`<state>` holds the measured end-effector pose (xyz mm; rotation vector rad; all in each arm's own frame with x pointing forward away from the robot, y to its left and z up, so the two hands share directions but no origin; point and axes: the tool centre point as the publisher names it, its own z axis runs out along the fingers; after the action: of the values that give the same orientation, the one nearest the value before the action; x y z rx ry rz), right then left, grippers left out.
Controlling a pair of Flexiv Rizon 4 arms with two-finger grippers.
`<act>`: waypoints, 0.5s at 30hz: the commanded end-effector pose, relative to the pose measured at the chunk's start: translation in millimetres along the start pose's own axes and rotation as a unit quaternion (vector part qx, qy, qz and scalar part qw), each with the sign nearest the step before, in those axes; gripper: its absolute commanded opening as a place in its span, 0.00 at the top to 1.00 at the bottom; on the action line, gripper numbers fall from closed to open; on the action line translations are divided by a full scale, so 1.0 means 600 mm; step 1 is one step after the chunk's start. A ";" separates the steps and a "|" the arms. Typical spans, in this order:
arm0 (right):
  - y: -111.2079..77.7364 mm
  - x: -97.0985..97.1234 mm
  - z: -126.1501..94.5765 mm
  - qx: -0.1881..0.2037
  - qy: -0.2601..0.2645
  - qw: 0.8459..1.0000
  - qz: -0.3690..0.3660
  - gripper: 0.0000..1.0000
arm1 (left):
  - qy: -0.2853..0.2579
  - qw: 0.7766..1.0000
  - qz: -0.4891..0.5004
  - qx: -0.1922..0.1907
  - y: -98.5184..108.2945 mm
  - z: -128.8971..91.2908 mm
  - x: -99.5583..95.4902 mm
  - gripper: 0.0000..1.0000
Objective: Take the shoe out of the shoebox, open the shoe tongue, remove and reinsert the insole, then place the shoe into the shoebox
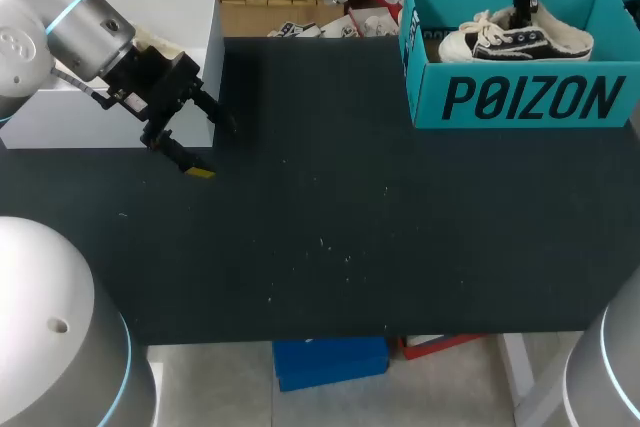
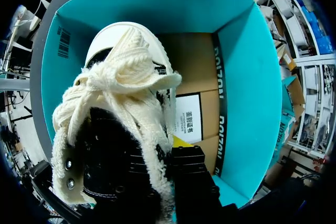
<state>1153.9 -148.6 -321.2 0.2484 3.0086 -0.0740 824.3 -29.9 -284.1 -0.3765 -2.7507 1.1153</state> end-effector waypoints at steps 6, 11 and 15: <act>0.003 -0.011 0.037 0.001 0.013 1.000 -0.004 1.00 | 0.000 1.000 0.000 -0.001 0.001 0.000 0.000 0.00; 0.002 -0.007 0.049 0.001 0.015 1.000 -0.003 1.00 | 0.000 1.000 0.000 -0.001 0.001 0.000 0.000 0.00; 0.006 -0.005 0.055 0.001 0.013 1.000 -0.004 1.00 | 0.000 1.000 0.000 -0.001 0.001 0.000 0.000 0.00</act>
<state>1158.0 -148.9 -351.0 0.2423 3.0377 -0.0718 824.4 -29.9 -284.1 -0.3765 -2.7508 1.1153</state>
